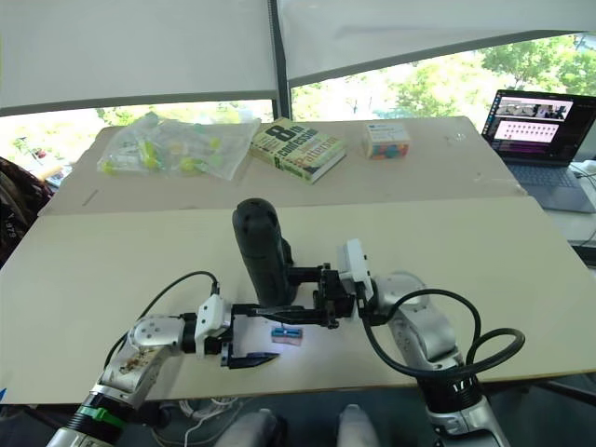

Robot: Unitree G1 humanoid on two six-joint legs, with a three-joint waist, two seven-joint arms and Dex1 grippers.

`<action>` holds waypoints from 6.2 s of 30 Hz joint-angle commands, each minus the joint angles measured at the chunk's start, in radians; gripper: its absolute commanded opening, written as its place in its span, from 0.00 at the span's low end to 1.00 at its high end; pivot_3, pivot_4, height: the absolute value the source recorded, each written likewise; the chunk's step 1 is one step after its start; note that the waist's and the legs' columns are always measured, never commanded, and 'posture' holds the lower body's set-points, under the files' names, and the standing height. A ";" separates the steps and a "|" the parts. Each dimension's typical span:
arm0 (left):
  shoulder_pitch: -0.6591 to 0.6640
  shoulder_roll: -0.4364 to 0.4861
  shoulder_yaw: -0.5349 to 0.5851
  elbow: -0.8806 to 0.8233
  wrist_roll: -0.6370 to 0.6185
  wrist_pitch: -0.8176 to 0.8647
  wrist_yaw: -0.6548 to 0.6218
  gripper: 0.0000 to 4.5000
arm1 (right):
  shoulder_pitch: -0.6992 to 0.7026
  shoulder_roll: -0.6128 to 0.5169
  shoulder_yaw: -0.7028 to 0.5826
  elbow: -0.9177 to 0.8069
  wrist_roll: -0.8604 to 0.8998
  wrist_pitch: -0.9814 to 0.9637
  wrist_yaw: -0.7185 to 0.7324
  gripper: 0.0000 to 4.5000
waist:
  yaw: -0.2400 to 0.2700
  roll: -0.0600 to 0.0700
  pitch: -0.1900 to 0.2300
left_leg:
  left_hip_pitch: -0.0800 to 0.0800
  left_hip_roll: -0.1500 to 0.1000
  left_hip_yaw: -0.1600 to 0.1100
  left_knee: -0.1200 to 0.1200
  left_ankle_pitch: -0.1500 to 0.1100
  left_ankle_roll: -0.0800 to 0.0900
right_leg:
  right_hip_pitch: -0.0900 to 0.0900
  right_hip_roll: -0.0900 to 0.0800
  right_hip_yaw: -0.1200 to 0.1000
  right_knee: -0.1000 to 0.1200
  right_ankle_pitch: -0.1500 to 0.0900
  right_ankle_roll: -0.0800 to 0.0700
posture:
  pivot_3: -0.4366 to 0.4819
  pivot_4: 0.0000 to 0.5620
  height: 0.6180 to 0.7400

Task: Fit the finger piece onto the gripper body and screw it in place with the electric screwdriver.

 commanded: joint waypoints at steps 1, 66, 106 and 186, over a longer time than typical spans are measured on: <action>0.015 -0.007 -0.026 -0.007 0.009 0.007 0.002 0.98 | -0.008 0.006 -0.009 -0.023 0.014 -0.016 0.007 0.42 | 0.000 0.000 0.000 | 0.000 0.000 0.000 0.000 0.000 0.000 | 0.000 0.000 0.000 0.000 0.000 0.000 | 0.48 0.27 1.00; -0.002 -0.009 -0.019 0.009 0.009 0.011 0.015 0.98 | -0.021 -0.025 0.020 -0.002 -0.031 0.039 -0.009 0.42 | 0.002 0.000 0.000 | 0.004 0.000 0.000 0.000 0.000 0.000 | 0.004 0.000 0.000 0.000 0.000 0.000 | 0.48 0.27 1.00; 0.280 0.189 0.426 -0.213 -0.342 0.135 -0.017 0.98 | -0.037 -0.171 -0.257 -0.173 0.275 0.151 -0.032 0.42 | -0.006 0.000 0.000 | 0.001 0.001 0.000 0.000 0.000 0.000 | 0.001 0.000 0.000 -0.001 0.000 0.000 | 0.48 0.27 1.00; -0.313 -0.126 0.050 0.384 0.045 -0.032 -0.005 0.81 | -0.048 -0.238 -0.295 -0.199 0.282 0.215 -0.062 0.42 | 0.014 -0.002 0.000 | 0.000 -0.001 0.000 0.001 0.000 0.000 | 0.001 0.000 0.000 -0.001 0.001 0.000 | 0.48 0.27 1.00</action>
